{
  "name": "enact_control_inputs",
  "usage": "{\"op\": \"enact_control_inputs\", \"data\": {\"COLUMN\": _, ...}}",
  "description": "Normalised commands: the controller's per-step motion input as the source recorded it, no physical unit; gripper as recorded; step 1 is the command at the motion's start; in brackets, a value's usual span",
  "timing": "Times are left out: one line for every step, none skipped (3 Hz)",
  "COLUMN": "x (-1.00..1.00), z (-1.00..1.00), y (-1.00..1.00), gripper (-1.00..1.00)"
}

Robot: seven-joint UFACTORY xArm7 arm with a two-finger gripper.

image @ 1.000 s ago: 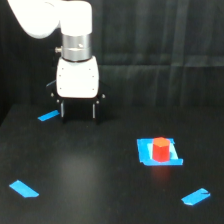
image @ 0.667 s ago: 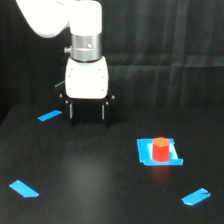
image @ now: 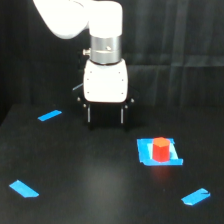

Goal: Pick up the red object from the table

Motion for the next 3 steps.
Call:
{"op": "enact_control_inputs", "data": {"x": 0.88, "z": -0.27, "y": -0.64, "gripper": 1.0}}
{"op": "enact_control_inputs", "data": {"x": 0.93, "z": -0.08, "y": -0.72, "gripper": 1.0}}
{"op": "enact_control_inputs", "data": {"x": 0.71, "z": 0.16, "y": -0.83, "gripper": 1.0}}
